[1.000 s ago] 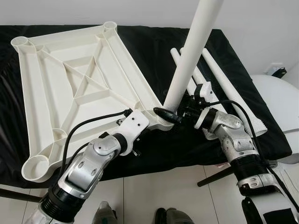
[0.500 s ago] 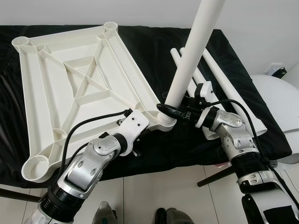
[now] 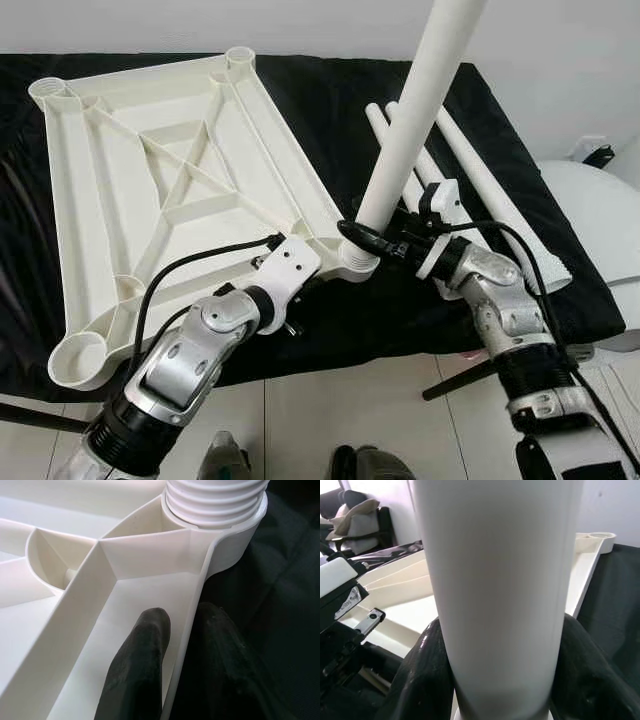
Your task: Building children table
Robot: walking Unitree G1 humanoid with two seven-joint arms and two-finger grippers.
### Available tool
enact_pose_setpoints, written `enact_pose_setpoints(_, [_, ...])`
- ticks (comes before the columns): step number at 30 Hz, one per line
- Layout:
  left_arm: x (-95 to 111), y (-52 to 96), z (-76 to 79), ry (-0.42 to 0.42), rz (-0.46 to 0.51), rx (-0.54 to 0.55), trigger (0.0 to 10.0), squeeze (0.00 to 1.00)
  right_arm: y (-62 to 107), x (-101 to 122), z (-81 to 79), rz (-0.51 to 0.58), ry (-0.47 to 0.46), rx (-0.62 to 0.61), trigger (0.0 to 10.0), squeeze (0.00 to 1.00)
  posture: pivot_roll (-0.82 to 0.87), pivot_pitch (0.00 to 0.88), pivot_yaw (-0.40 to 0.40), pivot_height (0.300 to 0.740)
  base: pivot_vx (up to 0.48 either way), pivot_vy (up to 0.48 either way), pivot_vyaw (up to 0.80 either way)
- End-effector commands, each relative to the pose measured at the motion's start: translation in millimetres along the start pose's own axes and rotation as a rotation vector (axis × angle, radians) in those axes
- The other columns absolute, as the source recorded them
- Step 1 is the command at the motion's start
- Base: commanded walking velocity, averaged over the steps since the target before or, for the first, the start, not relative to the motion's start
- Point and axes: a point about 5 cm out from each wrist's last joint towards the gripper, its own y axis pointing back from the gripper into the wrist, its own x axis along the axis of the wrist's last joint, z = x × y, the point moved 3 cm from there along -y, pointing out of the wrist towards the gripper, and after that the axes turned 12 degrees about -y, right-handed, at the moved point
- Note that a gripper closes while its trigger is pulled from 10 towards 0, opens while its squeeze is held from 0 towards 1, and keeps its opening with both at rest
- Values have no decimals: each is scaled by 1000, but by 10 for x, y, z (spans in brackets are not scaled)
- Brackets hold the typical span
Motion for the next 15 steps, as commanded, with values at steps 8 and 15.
enact_pose_setpoints(8, [113,-28,82,12,42,-44,10000,0,-7,79,4,88,-5,-189,0,0,69,183,-74,740,0,0,0])
enact_pose_setpoints(15, [121,-37,75,16,41,-39,10000,0,-47,120,-54,146,-18,-315,0,0,66,186,-74,740,0,0,0])
